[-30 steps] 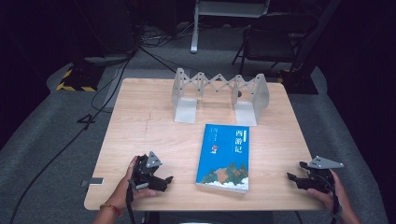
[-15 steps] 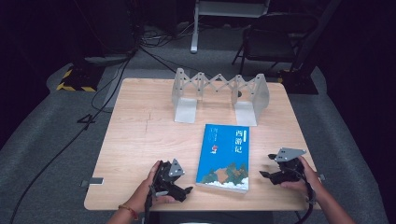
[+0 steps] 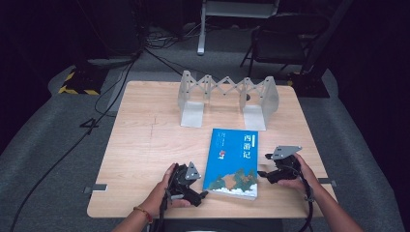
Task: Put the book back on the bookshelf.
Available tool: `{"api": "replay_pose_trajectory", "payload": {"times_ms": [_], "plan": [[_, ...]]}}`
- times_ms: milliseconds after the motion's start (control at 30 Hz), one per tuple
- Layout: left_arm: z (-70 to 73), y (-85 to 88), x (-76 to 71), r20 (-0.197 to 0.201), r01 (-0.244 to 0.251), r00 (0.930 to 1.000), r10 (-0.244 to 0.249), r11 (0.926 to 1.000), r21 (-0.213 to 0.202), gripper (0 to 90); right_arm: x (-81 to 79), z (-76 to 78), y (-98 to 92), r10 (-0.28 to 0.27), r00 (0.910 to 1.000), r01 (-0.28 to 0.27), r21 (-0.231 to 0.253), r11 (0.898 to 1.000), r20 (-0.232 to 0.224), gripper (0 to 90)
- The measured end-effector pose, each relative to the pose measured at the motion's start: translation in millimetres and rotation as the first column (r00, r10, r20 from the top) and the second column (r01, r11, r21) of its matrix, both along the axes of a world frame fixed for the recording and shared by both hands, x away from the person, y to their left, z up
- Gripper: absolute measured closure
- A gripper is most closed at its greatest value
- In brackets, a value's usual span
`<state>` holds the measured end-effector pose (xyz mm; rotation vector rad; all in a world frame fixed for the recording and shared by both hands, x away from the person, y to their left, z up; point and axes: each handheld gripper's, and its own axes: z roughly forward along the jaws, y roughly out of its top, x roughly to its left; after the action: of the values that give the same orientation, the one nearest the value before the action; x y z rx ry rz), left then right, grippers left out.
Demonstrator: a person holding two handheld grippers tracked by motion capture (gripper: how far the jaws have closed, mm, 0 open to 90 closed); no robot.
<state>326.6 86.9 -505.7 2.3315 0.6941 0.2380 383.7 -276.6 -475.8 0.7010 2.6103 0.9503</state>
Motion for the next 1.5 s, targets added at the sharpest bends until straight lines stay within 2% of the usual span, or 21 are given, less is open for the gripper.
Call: {"api": "replay_pose_trajectory", "payload": {"times_ms": [133, 200, 367, 467, 733, 900, 1000, 1100, 1167, 1233, 1267, 1300, 1333, 1367, 1400, 1433, 1500], "plan": [[-0.1, 0.2, 1.4, 0.001, 0.012, 0.9999, -0.012, 0.9999, -0.001, 0.0, -2.6, -6.9, 3.9, 0.023, 0.9997, -0.023, -0.038, 0.999, -0.005, 23.9], [0.3, 0.5, 1.7, 0.0, 0.017, 0.9999, -0.017, 0.9999, 0.002, 0.1, -4.1, -8.2, 4.2, 0.028, 0.9996, -0.028, -0.036, 0.999, 0.006, 24.6], [0.4, 2.7, 3.0, 0.003, 0.016, 0.9999, -0.016, 0.9999, 0.005, 0.3, -7.8, -9.4, 1.3, 0.018, 0.9998, -0.019, 0.01, 1.0, 0.011, 27.3], [0.2, 7.1, 6.3, 0.003, 0.008, 1.0, -0.008, 1.0, 0.002, 0.4, -9.0, -9.1, 1.1, 0.033, 0.9994, -0.034, 0.04, 0.999, 0.012, 27.5], [0.2, 22.0, 15.9, 0.0, -0.042, 0.9991, 0.042, 0.9991, 0.002, 0.2, -9.3, -7.0, 11.9, 0.04, 0.9989, -0.041, 0.047, 0.998, 0.022, 27.2], [0.2, 23.6, 16.1, 0.003, -0.045, 0.999, 0.045, 0.999, 0.002, 0.6, -8.1, -1.5, 12.5, 0.032, 0.9994, -0.033, 0.087, 0.996, 0.012, 25.0], [0.3, 24.7, 15.8, 0.002, -0.043, 0.9991, 0.043, 0.9991, 0.003, 0.6, -8.3, 2.9, 13.3, 0.023, 0.9994, -0.025, 0.104, 0.994, 0.025, 24.4], [3.7, 26.9, 13.5, -0.017, -0.05, 0.9986, 0.05, 0.9982, 0.033, 0.9, -8.6, 7.9, 14.6, 0.009, 0.9995, -0.012, 0.123, 0.992, 0.03, 24.1], [6.5, 28.3, 11.3, -0.024, -0.046, 0.9986, 0.047, 0.9984, 0.031, 5.7, -9.2, 10.5, 16.0, 0.003, 0.9992, -0.007, 0.115, 0.993, 0.04, 23.8], [9.9, 29.8, 7.8, -0.021, -0.031, 0.9993, 0.031, 0.9994, 0.013, 22.3, -10.1, 11.6, 17.3, -0.003, 0.9992, -0.001, 0.1, 0.995, 0.04, 23.8], [10.3, 29.1, 6.4, -0.015, -0.029, 0.9994, 0.029, 0.9994, 0.016, 21.7, -10.4, 10.9, 17.8, 0.003, 0.9989, -0.007, 0.08, 0.997, 0.046, 23.6], [10.1, 28.1, 5.3, -0.009, -0.034, 0.9994, 0.034, 0.9992, 0.023, 15.0, -10.9, 9.3, 18.2, 0.008, 0.9988, -0.011, 0.061, 0.998, 0.049, 23.6], [9.5, 27.6, 5.1, -0.012, -0.033, 0.9994, 0.033, 0.9993, 0.02, 13.5, -11.2, 6.8, 18.3, 0.011, 0.9988, -0.013, 0.046, 0.999, 0.047, 23.6], [9.2, 27.0, 5.3, -0.022, -0.026, 0.9994, 0.027, 0.9992, 0.03, 19.1, -11.1, 4.0, 18.4, 0.012, 0.9992, -0.013, 0.027, 1.0, 0.039, 23.7], [8.9, 26.5, 5.1, -0.017, -0.027, 0.9995, 0.027, 0.9991, 0.034, 18.9, -11.9, 0.9, 18.8, 0.016, 0.999, -0.017, 0.01, 1.0, 0.041, 24.8], [8.2, 25.6, 4.9, -0.016, -0.029, 0.9994, 0.029, 0.9989, 0.036, 14.9, -12.5, -0.3, 18.9, 0.017, 0.9989, -0.018, 0.007, 1.0, 0.044, 25.6], [8.5, 25.0, 4.7, -0.019, -0.026, 0.9995, 0.026, 0.9991, 0.032, 16.6, -13.3, -2.0, 18.4, 0.017, 0.999, -0.017, 0.009, 1.0, 0.041, 25.6]]}}
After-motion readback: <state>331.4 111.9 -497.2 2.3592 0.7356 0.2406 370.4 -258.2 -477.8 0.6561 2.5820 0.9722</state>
